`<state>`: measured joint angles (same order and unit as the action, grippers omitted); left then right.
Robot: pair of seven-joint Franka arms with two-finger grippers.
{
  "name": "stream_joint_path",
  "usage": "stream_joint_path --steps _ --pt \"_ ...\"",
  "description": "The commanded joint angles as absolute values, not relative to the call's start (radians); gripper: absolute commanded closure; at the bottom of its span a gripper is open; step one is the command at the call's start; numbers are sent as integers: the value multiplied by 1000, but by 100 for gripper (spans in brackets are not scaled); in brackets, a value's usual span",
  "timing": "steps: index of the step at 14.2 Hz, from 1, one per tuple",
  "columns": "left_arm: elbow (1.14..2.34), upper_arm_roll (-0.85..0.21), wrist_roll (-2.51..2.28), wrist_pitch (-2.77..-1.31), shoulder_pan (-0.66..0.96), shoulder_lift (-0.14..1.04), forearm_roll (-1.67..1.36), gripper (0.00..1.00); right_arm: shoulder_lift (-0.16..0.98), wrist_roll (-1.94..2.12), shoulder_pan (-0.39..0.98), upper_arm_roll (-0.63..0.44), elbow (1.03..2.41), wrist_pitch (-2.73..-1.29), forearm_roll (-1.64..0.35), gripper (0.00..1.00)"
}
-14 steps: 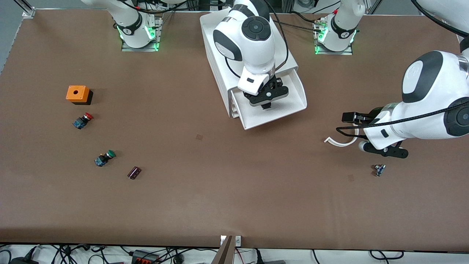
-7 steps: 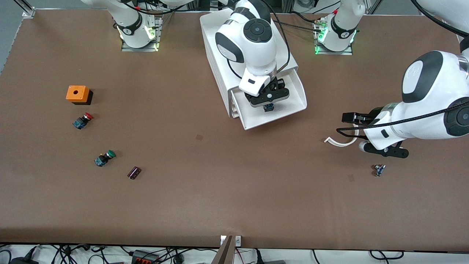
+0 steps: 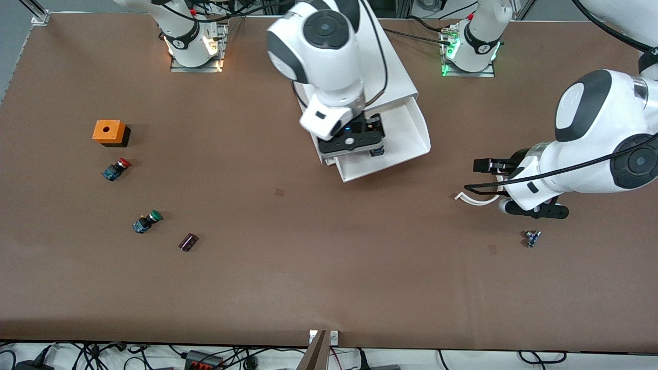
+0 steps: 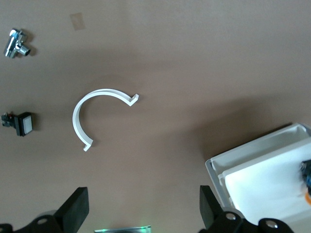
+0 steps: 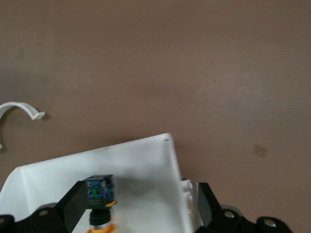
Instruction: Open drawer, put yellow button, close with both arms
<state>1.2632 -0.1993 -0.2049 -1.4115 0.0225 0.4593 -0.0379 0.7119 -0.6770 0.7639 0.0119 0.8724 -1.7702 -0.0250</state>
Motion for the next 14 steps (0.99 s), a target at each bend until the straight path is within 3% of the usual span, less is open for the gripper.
stream_joint_path --steps 1,10,14 --pt "1267 -216 -343 -1515 35 460 -67 0 661 -670 668 23 857 -1666 -26 0" --pt "1491 -241 -699 -1822 193 454 -54 0 623 -364 253 28 881 -1470 -23 0" --pt "1595 -248 -796 -1919 241 428 -17 0 621 -298 175 25 881 -1404 -14 0"
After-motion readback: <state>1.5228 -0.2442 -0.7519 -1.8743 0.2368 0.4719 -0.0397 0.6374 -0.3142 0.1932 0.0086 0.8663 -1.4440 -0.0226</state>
